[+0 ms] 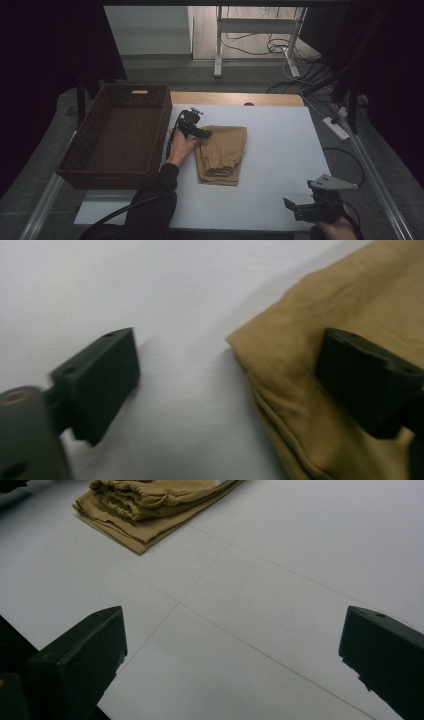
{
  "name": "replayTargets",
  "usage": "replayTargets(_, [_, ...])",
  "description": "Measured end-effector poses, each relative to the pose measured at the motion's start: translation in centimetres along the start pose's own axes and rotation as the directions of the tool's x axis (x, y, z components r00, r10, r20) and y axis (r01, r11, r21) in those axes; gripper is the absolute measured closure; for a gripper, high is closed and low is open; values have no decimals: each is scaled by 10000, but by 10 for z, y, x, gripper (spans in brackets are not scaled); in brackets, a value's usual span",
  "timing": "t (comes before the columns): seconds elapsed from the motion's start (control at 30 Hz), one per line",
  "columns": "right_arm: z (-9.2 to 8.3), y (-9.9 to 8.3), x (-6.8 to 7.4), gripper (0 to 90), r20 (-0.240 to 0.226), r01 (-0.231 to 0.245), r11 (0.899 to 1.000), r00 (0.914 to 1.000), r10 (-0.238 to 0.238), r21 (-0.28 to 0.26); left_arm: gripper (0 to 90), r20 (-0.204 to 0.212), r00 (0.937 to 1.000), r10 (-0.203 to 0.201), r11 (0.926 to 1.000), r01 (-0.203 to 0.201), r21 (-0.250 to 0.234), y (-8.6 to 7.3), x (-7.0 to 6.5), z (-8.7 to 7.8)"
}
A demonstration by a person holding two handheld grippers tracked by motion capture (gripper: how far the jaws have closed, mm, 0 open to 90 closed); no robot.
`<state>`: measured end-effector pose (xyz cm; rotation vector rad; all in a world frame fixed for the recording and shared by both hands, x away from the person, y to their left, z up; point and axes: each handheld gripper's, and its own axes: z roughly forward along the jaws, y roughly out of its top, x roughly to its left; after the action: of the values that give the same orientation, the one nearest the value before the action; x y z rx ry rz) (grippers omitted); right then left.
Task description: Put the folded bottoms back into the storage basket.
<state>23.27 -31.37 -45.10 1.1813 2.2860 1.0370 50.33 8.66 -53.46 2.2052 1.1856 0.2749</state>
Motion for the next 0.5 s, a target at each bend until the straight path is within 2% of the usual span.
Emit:
replayTargets(0.13, [0,0,0,0,-13,7,10000,10000,-7,24,316,563,9980,271,9996,-267,-68,0,-1,-3])
replayTargets(0.23, [0,0,0,0,-19,51,10000,10000,-51,5,477,1066,9935,394,9992,-383,-127,-1,-2,-4])
replayTargets(0.4, [0,1,1,0,-56,157,9999,9999,-157,49,645,1533,9878,273,9991,-222,-353,-5,-3,-5])
replayTargets(0.43, [0,1,1,0,-86,165,9999,9998,-165,35,691,1585,9870,259,9989,-193,-432,-6,-4,-5])
replayTargets(0.5, [0,1,2,0,-175,211,9998,9996,-211,11,723,1541,9877,276,9983,-192,-553,-8,-5,-4])
